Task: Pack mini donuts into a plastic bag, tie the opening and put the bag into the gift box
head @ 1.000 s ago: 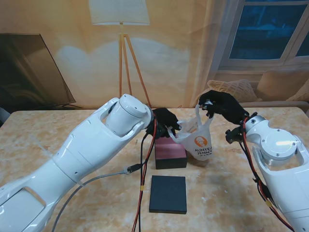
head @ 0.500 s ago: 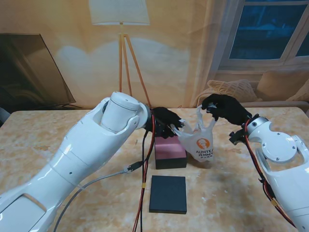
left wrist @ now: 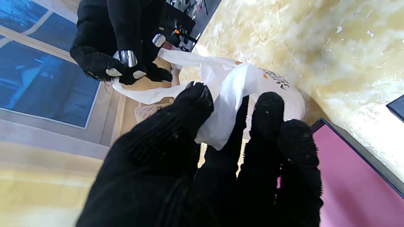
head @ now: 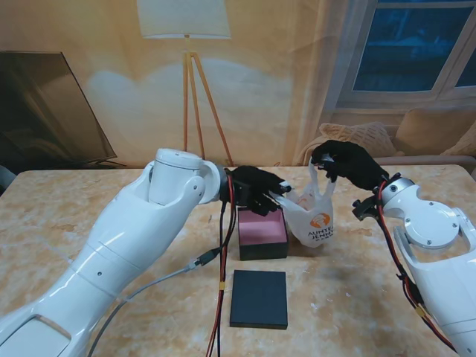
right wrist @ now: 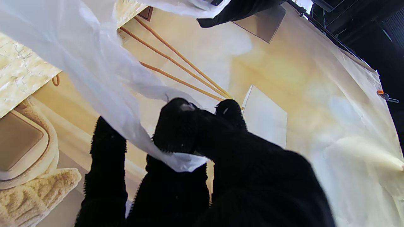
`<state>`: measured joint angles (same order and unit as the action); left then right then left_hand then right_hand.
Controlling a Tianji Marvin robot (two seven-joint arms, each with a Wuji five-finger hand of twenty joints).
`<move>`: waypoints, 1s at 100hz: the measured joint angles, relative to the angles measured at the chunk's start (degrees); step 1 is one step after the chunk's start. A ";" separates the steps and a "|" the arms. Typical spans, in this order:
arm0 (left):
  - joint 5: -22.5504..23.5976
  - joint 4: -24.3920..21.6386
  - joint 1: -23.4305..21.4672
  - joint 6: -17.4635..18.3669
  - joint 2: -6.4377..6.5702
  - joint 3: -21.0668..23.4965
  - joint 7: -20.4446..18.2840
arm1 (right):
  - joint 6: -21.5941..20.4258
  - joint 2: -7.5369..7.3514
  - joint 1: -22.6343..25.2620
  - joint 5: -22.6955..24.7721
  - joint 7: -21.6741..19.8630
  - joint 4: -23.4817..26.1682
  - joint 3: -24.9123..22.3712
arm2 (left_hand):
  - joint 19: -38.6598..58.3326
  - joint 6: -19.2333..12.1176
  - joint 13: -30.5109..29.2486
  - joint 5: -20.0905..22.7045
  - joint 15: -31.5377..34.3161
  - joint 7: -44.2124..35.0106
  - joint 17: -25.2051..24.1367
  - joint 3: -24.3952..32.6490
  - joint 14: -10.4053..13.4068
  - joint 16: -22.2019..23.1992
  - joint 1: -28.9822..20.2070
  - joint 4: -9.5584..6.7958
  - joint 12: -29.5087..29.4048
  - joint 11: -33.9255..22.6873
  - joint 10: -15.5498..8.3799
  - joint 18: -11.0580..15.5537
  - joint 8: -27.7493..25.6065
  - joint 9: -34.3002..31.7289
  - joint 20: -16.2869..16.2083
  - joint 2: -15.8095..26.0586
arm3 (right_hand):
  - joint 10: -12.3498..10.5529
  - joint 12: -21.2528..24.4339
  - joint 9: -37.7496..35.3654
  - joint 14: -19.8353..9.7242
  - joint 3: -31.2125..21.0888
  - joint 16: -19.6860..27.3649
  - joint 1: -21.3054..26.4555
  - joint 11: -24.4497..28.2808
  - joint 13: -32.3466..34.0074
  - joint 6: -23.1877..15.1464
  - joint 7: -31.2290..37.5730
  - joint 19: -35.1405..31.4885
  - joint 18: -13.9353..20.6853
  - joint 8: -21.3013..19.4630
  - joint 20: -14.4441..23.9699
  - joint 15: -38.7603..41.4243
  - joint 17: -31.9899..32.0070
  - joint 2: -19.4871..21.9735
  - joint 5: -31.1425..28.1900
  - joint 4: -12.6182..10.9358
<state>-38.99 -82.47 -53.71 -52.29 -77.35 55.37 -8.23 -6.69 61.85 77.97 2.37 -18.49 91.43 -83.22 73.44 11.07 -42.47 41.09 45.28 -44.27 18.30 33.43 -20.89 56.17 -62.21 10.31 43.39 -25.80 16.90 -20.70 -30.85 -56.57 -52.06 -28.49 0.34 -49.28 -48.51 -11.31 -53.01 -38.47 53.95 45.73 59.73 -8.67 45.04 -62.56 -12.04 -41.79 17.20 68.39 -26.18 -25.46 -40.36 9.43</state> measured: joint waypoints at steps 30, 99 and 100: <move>0.39 -0.10 -0.22 0.24 1.13 0.11 -1.08 | 0.19 0.01 -0.25 -0.04 -0.26 -0.10 0.47 | 0.54 1.88 -0.17 4.35 1.77 5.79 0.45 -2.01 0.00 0.70 -1.42 -0.58 0.41 -2.70 0.00 -0.04 3.81 -0.07 -0.54 1.40 | 0.01 -0.01 0.00 0.00 0.00 0.00 0.00 0.00 0.00 0.00 0.00 -0.01 0.00 -0.03 0.36 0.01 -0.36 0.00 -0.01 0.00; -1.29 2.84 4.88 3.16 2.44 -3.57 -11.51 | -2.80 -0.67 0.99 -0.14 -3.04 0.75 -2.02 | -3.12 2.06 8.91 1.96 2.04 24.98 -8.46 -7.91 0.13 5.91 2.74 -1.72 -4.65 -5.21 1.68 1.54 3.15 17.70 -2.74 8.30 | 0.01 -0.74 0.00 0.00 -0.98 0.00 -0.59 0.00 0.09 0.00 0.00 -0.12 0.00 -0.48 1.10 0.13 -1.27 0.00 -0.86 0.00; -1.22 2.88 4.88 3.21 2.50 -3.57 -11.66 | -2.77 -0.67 0.99 -0.15 -3.04 0.73 -2.00 | -3.59 1.94 9.36 1.94 1.68 25.12 -8.74 -8.00 0.13 5.92 2.81 -1.72 -4.75 -5.04 1.79 1.69 3.12 18.27 -2.74 8.55 | 0.01 -0.74 0.00 0.00 -0.98 0.00 -0.59 0.00 0.09 0.00 0.00 -0.12 0.00 -0.48 1.10 0.15 -1.27 0.00 -0.86 0.00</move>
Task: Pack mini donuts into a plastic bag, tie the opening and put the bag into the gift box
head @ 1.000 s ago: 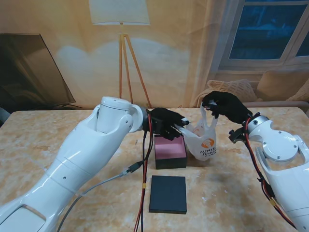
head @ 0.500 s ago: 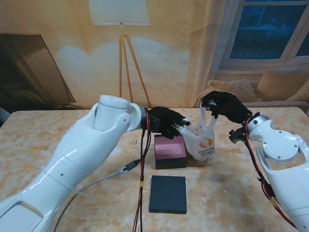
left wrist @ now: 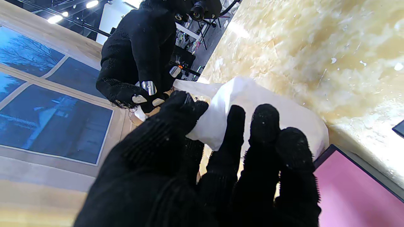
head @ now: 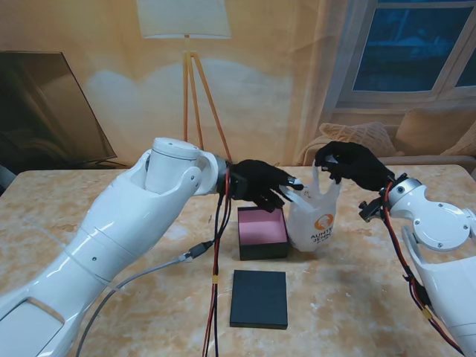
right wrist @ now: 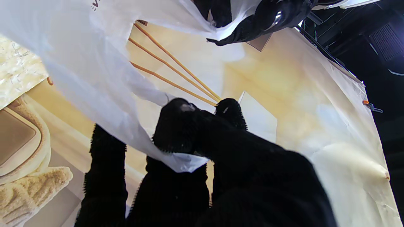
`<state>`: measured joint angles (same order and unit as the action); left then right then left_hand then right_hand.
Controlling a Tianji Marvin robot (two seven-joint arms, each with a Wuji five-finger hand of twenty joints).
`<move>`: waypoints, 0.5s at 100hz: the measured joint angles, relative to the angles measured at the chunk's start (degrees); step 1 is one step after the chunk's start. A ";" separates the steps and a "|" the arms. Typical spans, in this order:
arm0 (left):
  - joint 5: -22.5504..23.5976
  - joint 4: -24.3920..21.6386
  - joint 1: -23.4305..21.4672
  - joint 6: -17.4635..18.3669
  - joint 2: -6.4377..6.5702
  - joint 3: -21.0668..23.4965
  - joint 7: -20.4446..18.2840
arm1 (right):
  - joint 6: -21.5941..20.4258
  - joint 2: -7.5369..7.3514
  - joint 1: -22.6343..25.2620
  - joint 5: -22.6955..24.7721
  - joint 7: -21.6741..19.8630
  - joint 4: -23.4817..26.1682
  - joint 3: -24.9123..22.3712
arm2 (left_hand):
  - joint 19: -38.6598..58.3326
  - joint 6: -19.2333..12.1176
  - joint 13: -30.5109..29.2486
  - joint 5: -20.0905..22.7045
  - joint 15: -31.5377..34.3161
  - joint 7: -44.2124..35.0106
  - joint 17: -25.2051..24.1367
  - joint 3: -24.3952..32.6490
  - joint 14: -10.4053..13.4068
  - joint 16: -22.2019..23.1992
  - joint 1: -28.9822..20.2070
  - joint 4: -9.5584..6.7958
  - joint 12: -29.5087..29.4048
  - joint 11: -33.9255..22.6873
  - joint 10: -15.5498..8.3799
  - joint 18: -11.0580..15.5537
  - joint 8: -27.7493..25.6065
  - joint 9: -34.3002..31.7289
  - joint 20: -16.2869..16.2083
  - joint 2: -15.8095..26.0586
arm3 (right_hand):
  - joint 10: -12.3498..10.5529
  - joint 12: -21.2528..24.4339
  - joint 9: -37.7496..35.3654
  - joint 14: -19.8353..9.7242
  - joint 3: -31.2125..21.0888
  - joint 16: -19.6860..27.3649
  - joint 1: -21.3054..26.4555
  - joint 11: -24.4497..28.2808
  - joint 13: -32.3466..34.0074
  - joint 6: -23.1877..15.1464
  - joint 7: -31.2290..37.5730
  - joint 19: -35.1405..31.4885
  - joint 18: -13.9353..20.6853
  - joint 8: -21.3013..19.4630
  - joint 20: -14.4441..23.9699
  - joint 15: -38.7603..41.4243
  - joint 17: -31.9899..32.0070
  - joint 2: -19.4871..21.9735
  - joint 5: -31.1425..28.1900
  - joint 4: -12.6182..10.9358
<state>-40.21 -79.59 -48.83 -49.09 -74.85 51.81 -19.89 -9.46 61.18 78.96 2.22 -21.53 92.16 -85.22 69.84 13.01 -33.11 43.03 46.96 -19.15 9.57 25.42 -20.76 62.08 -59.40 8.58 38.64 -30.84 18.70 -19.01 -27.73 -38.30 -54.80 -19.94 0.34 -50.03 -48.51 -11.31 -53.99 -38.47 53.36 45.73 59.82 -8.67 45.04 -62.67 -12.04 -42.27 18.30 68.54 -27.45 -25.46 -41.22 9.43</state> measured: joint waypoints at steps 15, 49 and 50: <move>4.09 1.47 0.18 6.05 1.82 -0.94 -8.05 | 0.32 0.00 -0.02 -0.22 -0.30 -0.09 0.10 | -5.66 -4.75 5.25 -2.97 -3.29 2.29 -4.17 -0.57 0.00 0.19 1.69 -0.04 -0.73 4.43 0.54 1.06 -0.04 6.43 0.00 0.63 | 0.00 -0.01 0.00 0.00 -0.01 0.00 -0.01 0.00 0.00 0.00 0.00 -0.01 0.00 0.00 0.38 0.28 -0.01 0.00 -0.01 0.00; 5.23 8.40 2.76 15.71 4.07 -3.66 -17.92 | 0.56 -0.15 -0.12 -0.82 -1.39 -0.46 0.42 | -13.37 -11.75 10.69 -8.04 -9.34 4.45 -6.99 7.35 1.54 0.45 2.23 -3.50 -2.82 11.75 0.47 2.47 5.19 12.70 0.00 2.08 | 0.00 -0.02 0.00 0.00 -0.01 0.00 -0.01 0.00 0.01 0.00 0.00 -0.03 0.00 0.00 0.56 0.52 -0.03 0.00 -0.01 0.00; 5.50 8.40 2.79 15.95 4.10 -3.75 -17.85 | 0.59 -0.15 -0.12 -0.83 -1.41 -0.46 0.43 | -13.37 -11.93 10.69 -8.04 -9.34 4.45 -6.99 7.49 1.55 0.61 2.17 -3.50 -2.81 11.75 0.47 2.47 5.19 12.70 0.00 1.98 | 0.00 -0.03 0.00 0.00 -0.01 0.00 -0.01 0.00 0.01 0.00 0.00 -0.03 0.00 0.00 0.56 0.52 -0.03 0.00 -0.01 0.00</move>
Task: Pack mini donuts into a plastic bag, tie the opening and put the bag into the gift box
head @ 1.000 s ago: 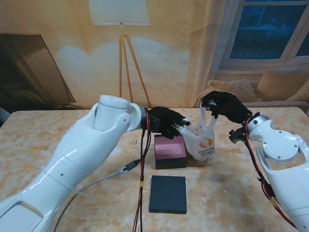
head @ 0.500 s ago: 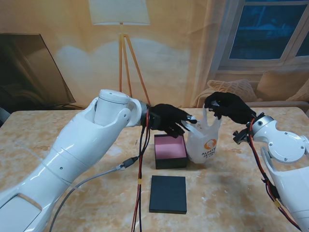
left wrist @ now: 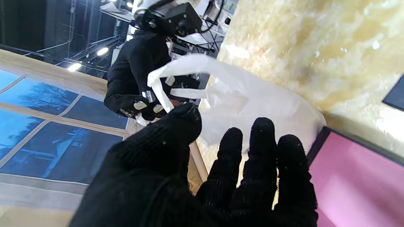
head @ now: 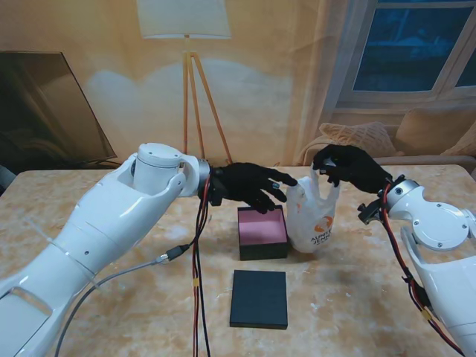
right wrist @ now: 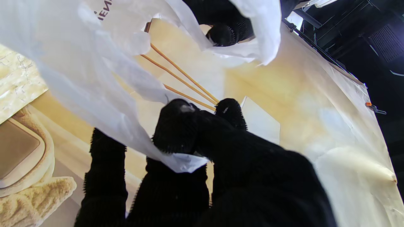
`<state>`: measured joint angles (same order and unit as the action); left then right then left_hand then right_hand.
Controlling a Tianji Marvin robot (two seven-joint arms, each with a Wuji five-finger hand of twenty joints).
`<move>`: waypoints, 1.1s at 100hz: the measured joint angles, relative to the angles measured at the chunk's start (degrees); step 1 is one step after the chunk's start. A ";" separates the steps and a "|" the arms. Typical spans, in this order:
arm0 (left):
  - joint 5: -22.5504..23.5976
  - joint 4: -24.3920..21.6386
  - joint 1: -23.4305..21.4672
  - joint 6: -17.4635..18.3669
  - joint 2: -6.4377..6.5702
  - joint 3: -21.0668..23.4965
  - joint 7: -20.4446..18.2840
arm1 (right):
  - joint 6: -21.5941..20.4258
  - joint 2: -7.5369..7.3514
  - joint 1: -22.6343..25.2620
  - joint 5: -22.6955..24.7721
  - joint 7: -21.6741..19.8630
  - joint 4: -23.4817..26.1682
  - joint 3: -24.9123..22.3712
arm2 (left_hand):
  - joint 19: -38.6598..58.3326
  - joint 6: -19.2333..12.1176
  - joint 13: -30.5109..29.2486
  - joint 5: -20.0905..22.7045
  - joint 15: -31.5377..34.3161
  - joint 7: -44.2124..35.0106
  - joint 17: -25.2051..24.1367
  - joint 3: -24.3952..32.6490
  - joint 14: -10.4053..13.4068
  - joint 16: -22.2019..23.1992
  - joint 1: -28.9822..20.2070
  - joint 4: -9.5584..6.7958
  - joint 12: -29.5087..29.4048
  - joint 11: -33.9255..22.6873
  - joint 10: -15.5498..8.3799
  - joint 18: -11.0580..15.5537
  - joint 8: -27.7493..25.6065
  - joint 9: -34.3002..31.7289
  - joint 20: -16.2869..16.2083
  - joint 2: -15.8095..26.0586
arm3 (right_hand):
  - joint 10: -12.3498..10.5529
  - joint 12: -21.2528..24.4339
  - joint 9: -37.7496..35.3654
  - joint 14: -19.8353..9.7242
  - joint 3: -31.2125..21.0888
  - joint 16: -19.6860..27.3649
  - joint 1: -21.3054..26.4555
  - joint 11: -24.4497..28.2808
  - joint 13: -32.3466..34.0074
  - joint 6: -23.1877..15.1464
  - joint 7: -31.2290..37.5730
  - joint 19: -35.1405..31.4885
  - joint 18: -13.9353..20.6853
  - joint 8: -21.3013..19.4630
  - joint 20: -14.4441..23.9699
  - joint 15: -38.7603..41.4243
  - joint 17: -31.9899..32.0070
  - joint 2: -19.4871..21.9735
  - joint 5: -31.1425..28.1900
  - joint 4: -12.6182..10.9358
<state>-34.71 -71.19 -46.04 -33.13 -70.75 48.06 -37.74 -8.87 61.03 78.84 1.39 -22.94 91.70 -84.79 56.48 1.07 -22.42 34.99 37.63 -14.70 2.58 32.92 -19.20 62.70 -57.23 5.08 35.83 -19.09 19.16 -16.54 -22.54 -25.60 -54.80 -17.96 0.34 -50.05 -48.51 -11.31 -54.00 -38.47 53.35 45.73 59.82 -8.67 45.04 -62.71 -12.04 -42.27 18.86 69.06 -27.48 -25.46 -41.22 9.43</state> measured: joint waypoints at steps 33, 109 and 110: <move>9.39 -5.97 -3.31 7.94 1.25 -0.92 7.26 | 0.38 -0.02 -0.03 -0.29 -0.18 0.01 0.34 | -0.01 -2.17 -0.63 1.97 3.14 -6.77 1.31 3.97 0.77 6.15 -2.63 0.00 4.32 -4.17 -0.09 0.03 0.41 -0.02 0.00 -0.96 | 0.00 0.00 0.00 0.00 0.00 0.00 0.00 0.00 0.00 0.00 -0.03 0.00 0.00 0.00 0.08 0.00 -0.01 0.00 0.00 0.00; 19.96 -14.66 -8.01 19.99 8.34 -8.32 -1.54 | 3.97 0.45 -1.99 -1.49 1.39 0.01 2.72 | 19.24 0.56 -19.65 1.26 22.24 -0.76 15.63 -7.94 2.33 8.20 -3.33 2.58 23.22 -14.94 -2.21 -1.40 2.19 -18.57 -4.33 0.87 | 0.00 -0.01 0.00 0.00 0.00 0.00 0.00 0.00 0.40 0.00 -0.05 0.00 0.02 0.00 0.10 0.00 -1.03 0.00 0.00 0.00; 20.01 -14.44 -7.74 20.30 8.32 -8.78 -1.58 | 4.01 0.46 -2.00 -1.54 1.42 0.03 2.74 | 19.24 0.23 -19.63 0.66 22.24 -0.50 15.61 -8.01 2.33 8.20 -3.33 2.58 23.12 -14.94 -2.21 -1.40 2.32 -18.56 -4.33 1.39 | 0.00 0.00 0.00 0.00 0.00 0.00 0.00 0.00 0.40 0.00 -0.05 0.00 0.03 0.00 0.10 0.00 -1.04 0.00 0.00 0.00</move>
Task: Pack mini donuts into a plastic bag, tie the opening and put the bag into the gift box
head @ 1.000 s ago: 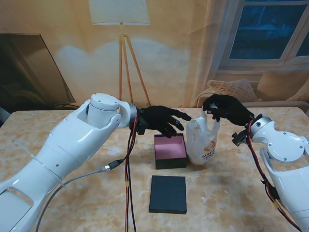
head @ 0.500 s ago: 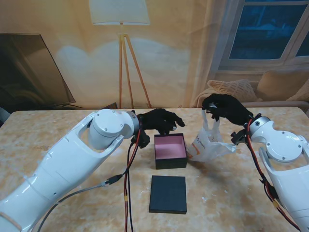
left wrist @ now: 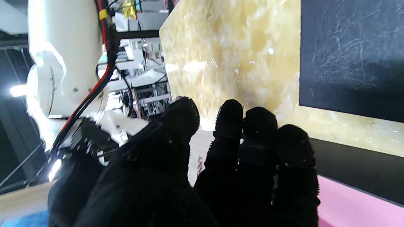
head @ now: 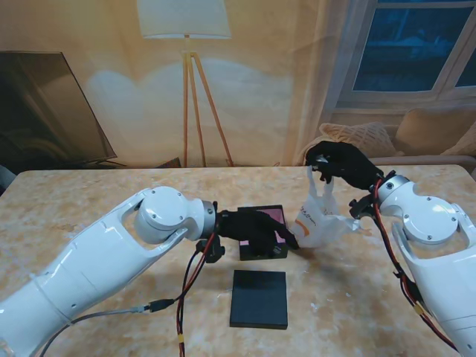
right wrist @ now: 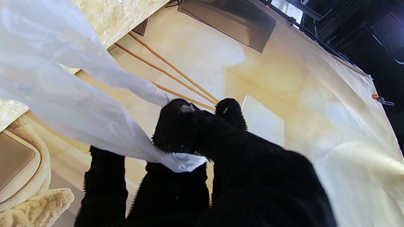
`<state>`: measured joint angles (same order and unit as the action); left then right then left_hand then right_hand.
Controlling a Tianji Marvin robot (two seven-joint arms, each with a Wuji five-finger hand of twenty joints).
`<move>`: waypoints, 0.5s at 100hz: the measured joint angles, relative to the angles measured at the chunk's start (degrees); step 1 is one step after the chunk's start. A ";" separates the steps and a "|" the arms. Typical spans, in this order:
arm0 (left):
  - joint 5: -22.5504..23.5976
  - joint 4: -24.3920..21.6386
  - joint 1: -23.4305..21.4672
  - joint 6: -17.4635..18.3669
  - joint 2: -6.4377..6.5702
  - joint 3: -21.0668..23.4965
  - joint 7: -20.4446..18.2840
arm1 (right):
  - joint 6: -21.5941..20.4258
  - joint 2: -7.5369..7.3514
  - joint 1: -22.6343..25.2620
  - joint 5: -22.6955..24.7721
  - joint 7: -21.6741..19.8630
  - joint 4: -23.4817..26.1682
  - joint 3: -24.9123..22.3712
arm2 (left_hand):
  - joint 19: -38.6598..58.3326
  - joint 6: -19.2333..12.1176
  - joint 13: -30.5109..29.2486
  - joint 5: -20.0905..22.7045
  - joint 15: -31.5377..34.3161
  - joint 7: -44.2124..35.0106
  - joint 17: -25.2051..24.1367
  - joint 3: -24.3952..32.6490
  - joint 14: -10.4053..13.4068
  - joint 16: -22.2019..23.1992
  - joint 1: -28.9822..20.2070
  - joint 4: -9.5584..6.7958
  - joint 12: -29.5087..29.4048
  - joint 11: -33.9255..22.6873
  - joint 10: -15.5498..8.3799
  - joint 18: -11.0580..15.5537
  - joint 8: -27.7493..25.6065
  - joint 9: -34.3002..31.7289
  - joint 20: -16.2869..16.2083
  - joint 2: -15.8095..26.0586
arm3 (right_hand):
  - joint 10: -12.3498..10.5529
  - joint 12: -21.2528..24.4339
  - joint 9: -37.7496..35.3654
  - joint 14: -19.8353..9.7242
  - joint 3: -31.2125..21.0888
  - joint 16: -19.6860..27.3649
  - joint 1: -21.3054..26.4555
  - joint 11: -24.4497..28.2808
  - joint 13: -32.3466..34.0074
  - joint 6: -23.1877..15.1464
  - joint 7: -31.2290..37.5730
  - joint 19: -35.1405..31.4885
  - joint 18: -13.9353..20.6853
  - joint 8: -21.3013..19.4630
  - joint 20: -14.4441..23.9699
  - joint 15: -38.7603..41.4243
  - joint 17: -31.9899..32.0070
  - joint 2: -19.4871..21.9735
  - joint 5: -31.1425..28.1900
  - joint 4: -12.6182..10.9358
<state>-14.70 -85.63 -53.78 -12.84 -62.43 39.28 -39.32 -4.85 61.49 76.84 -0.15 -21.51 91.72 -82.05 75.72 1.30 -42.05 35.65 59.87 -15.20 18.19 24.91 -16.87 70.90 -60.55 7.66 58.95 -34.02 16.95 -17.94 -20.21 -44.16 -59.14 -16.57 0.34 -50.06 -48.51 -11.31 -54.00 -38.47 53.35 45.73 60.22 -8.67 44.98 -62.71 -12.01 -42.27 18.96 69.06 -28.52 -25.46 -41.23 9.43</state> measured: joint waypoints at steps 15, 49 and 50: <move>1.58 2.22 3.15 3.03 -0.56 -4.37 -0.83 | 0.40 0.10 -0.06 -0.34 0.14 0.18 0.26 | 0.00 -3.31 0.05 -8.49 0.00 4.27 -0.18 -1.58 -0.01 0.00 0.47 -0.32 -0.38 0.06 0.00 0.00 4.16 0.11 0.00 2.41 | 0.00 0.01 0.00 -0.01 0.00 0.00 0.00 0.00 0.08 0.00 0.00 0.00 0.03 0.00 0.00 -0.05 -0.27 0.00 0.00 0.00; 10.61 2.59 6.58 10.56 -1.47 -9.53 3.37 | 1.37 0.23 -0.04 -1.01 0.38 0.76 0.55 | -0.23 -2.92 0.04 -19.31 -0.85 10.26 0.23 -3.60 0.44 -1.08 3.46 -2.50 -6.98 -0.93 -1.09 0.03 9.43 1.26 0.46 5.87 | 0.00 0.07 0.00 -0.03 0.00 0.00 0.00 0.00 0.42 0.02 0.00 0.00 0.09 0.00 -0.03 -0.62 -0.60 0.00 0.00 0.00; 11.16 2.51 6.45 10.57 -1.51 -9.44 4.07 | 1.42 0.24 -0.04 -1.04 0.41 0.78 0.56 | -0.32 -2.75 0.04 -19.31 -0.95 10.26 0.23 -3.21 0.44 -1.12 3.59 -2.50 -6.99 -0.93 -1.18 0.03 9.43 1.38 0.49 5.85 | 0.00 0.07 0.00 -0.03 0.00 0.00 0.00 0.00 0.43 0.02 0.00 0.00 0.10 0.00 -0.04 -0.62 -0.62 0.00 0.00 0.00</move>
<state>-3.54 -83.12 -47.32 -2.27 -63.94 29.83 -35.25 -3.44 61.72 76.80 -1.19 -21.11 92.50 -81.49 75.39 -1.45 -42.01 16.34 58.92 -4.94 18.42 21.70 -16.43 69.78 -56.96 5.16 51.96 -34.95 15.77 -17.91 -10.78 -42.77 -58.65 -10.72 0.34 -49.99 -48.51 -11.35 -54.00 -38.47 53.35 45.73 60.64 -8.65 44.98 -62.71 -11.91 -42.27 18.92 68.44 -29.14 -25.46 -41.23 9.43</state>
